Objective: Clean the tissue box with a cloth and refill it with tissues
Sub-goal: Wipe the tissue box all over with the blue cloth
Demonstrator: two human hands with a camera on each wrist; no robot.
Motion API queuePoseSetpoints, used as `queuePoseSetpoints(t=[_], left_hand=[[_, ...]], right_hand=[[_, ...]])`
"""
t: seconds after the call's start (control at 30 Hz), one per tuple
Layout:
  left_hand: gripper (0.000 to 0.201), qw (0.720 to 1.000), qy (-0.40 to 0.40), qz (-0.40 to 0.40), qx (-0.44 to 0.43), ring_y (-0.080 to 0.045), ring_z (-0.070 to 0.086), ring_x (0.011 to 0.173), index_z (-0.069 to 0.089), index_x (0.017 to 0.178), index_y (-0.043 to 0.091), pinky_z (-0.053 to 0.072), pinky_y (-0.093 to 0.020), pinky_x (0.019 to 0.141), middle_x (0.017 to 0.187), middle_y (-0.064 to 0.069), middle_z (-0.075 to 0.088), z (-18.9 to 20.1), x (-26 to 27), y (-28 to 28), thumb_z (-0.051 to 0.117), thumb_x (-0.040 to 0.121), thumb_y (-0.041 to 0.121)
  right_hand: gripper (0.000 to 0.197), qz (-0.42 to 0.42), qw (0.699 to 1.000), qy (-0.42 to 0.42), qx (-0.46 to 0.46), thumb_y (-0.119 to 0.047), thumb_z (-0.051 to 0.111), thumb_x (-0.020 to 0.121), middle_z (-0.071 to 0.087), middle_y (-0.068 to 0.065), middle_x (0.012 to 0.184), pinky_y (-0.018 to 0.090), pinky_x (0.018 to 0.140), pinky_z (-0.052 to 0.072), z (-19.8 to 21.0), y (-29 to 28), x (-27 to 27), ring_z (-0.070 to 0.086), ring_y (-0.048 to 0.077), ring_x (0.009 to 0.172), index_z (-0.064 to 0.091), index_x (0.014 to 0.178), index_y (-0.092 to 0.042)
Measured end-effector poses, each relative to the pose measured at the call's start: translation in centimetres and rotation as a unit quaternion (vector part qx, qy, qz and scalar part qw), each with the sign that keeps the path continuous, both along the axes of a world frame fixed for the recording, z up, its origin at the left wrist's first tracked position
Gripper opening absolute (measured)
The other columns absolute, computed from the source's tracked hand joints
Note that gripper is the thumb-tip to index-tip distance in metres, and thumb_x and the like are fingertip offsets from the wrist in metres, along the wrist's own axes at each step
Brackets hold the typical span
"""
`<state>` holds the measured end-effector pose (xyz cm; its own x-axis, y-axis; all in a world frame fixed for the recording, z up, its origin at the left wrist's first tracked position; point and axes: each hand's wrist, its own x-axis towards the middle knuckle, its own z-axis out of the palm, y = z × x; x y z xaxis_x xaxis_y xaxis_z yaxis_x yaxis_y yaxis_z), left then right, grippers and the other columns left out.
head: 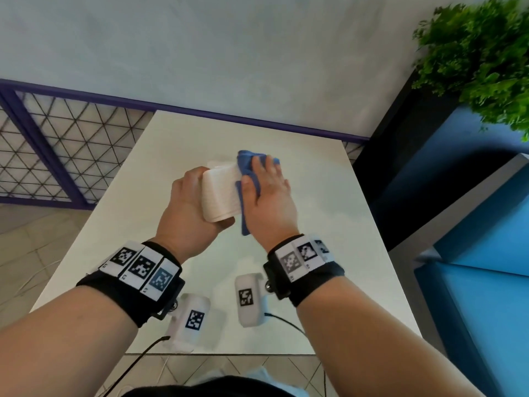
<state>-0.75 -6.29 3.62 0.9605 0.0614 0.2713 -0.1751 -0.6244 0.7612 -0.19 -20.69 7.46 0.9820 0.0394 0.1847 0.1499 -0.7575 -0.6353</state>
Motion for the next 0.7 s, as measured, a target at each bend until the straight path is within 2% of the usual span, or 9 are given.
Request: queuePoseSetpoints(t=[0.07, 0.17, 0.2, 0.27, 0.37, 0.47, 0.57, 0.63, 0.7], left_hand=[[0.063, 0.999, -0.002, -0.05, 0.016, -0.016, 0.047, 0.101, 0.041, 0.126, 0.016, 0.042, -0.029, 0.079, 0.112, 0.0, 0.043, -1.6, 1.0, 0.5, 0.076, 0.074, 0.024], [0.046, 0.998, -0.029, -0.06, -0.002, -0.01, 0.054, 0.094, 0.042, 0.117, 0.027, 0.043, -0.02, 0.08, 0.108, 0.0, 0.049, -1.4, 1.0, 1.2, 0.068, 0.08, 0.034], [0.055, 0.997, -0.03, -0.065, -0.007, -0.011, 0.054, 0.096, 0.039, 0.117, 0.031, 0.045, -0.023, 0.08, 0.113, 0.0, 0.048, -1.6, 0.7, 1.3, 0.074, 0.075, 0.03], [0.076, 1.0, 0.001, -0.009, -0.027, -0.017, 0.053, 0.098, 0.036, 0.119, 0.03, 0.046, -0.033, 0.078, 0.119, -0.002, 0.044, -1.7, 0.7, 1.0, 0.084, 0.062, 0.021], [0.082, 0.999, 0.018, 0.001, -0.049, -0.016, 0.049, 0.096, 0.033, 0.125, 0.023, 0.044, -0.034, 0.078, 0.118, 0.001, 0.039, -0.5, 0.6, 0.3, 0.084, 0.061, 0.019], [0.077, 0.997, -0.002, -0.037, -0.072, -0.018, 0.051, 0.104, 0.033, 0.127, 0.023, 0.048, -0.035, 0.078, 0.12, -0.002, 0.043, 0.1, 0.7, 0.2, 0.077, 0.065, 0.035], [0.073, 0.992, -0.011, -0.081, -0.099, -0.021, 0.054, 0.107, 0.031, 0.129, 0.027, 0.049, -0.04, 0.086, 0.126, -0.01, 0.045, 0.0, 0.3, 0.5, 0.064, 0.066, 0.046], [0.075, 0.993, -0.003, -0.071, -0.096, -0.019, 0.052, 0.106, 0.032, 0.124, 0.032, 0.048, -0.036, 0.084, 0.124, -0.007, 0.046, 0.1, 0.2, 0.7, 0.072, 0.061, 0.038], [0.081, 0.994, 0.007, -0.063, -0.094, -0.016, 0.049, 0.104, 0.034, 0.124, 0.029, 0.044, -0.027, 0.078, 0.123, -0.005, 0.045, 0.2, 0.2, 1.1, 0.082, 0.06, 0.017]], right_hand=[[0.052, 0.06, 0.997, -0.044, -0.029, -0.035, 0.038, 0.099, 0.019, 0.003, 0.16, 0.035, 0.12, 0.002, -0.2, 1.9, -1.5, 0.009, 0.019, 0.149, 0.03, 0.149, -0.022], [0.048, 0.126, 0.986, -0.096, -0.044, -0.032, 0.046, 0.095, 0.032, 0.004, 0.155, 0.039, 0.12, 0.001, -0.8, 2.0, -2.3, 0.02, 0.019, 0.147, 0.043, 0.142, -0.022], [0.047, 0.113, 0.988, -0.101, -0.027, -0.032, 0.046, 0.094, 0.035, 0.003, 0.154, 0.038, 0.119, -0.001, -1.2, 1.2, -1.8, 0.022, 0.017, 0.146, 0.046, 0.14, -0.023], [0.046, 0.041, 0.996, -0.076, 0.016, -0.034, 0.043, 0.095, 0.035, -0.001, 0.154, 0.034, 0.119, -0.003, -1.5, -0.8, -0.5, 0.024, 0.012, 0.146, 0.046, 0.14, -0.024], [0.048, -0.048, 0.998, -0.022, 0.039, -0.036, 0.04, 0.097, 0.029, -0.002, 0.156, 0.032, 0.122, 0.007, -1.2, -1.4, 0.5, 0.023, 0.015, 0.146, 0.041, 0.144, -0.024], [0.05, 0.015, 0.996, -0.084, -0.016, -0.036, 0.041, 0.094, 0.031, 0.002, 0.156, 0.037, 0.122, 0.01, -1.0, 1.6, -0.9, 0.02, 0.02, 0.147, 0.043, 0.142, -0.023], [0.048, 0.087, 0.99, -0.104, -0.046, -0.036, 0.044, 0.092, 0.037, 0.002, 0.153, 0.039, 0.121, 0.005, -1.0, 2.4, -2.0, 0.024, 0.018, 0.146, 0.049, 0.138, -0.024], [0.045, 0.068, 0.993, -0.096, -0.019, -0.033, 0.046, 0.094, 0.038, -0.001, 0.152, 0.036, 0.12, 0.001, -1.0, 0.7, -1.1, 0.025, 0.014, 0.145, 0.05, 0.137, -0.024], [0.041, 0.009, 0.997, -0.06, 0.045, -0.031, 0.048, 0.096, 0.04, -0.005, 0.151, 0.031, 0.121, 0.012, -0.7, -1.4, -0.2, 0.032, 0.012, 0.142, 0.051, 0.136, -0.027]])
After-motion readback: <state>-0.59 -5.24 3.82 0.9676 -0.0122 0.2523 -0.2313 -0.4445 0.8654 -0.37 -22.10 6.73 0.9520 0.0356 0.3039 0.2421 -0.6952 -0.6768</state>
